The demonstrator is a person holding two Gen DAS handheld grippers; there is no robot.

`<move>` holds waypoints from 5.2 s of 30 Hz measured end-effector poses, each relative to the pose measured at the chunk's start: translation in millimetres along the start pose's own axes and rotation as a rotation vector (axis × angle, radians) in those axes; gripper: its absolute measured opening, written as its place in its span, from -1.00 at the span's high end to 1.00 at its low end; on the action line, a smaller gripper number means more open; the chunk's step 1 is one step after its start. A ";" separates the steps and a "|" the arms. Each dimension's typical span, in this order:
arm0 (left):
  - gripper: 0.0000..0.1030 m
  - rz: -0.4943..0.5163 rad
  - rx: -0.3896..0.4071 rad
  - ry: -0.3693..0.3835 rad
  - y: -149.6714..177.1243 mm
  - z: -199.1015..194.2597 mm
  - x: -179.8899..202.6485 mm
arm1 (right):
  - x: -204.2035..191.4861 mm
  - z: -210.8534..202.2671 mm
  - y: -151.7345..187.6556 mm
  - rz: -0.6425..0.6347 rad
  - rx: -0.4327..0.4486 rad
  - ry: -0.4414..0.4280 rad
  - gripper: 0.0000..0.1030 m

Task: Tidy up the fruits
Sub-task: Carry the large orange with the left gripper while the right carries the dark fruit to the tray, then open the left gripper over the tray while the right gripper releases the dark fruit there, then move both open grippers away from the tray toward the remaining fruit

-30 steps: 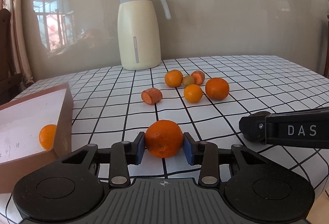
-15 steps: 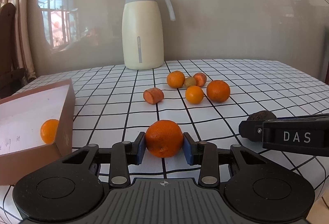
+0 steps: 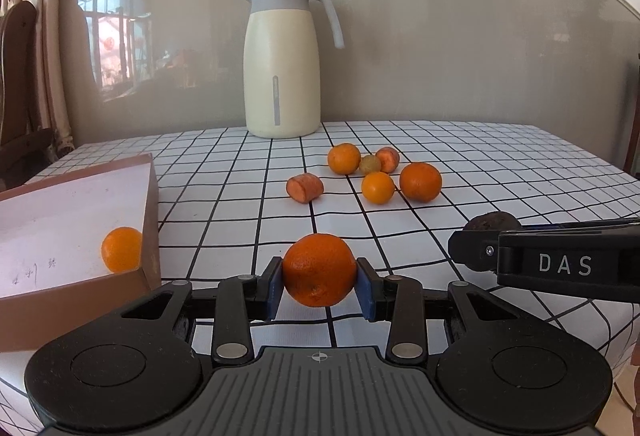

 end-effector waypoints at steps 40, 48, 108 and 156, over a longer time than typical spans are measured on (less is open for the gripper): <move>0.26 -0.128 0.039 -0.177 49.9 -82.7 -91.4 | -95.4 -18.8 42.5 -0.168 -0.038 -0.239 0.39; 0.26 -0.162 0.047 -0.228 60.4 -94.7 -116.2 | -118.3 -17.0 47.0 -0.187 -0.033 -0.304 0.39; 0.26 -0.331 -0.004 -0.543 86.5 -79.9 -295.5 | -201.8 64.6 18.3 -0.131 0.028 -0.355 0.39; -1.00 -0.215 0.039 -0.582 48.3 -83.3 -237.8 | -146.5 30.6 -2.9 -0.075 0.039 -0.305 -0.88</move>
Point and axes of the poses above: each gripper's, at about its wrist camera, not at the fingertips, and z roughly the way its jaws point, x to its right, y to its underside, the point moved 4 cm from there along z, roughly the way its jaws point, and after that the axes turned 15 degrees about z, right-handed, at the moved point
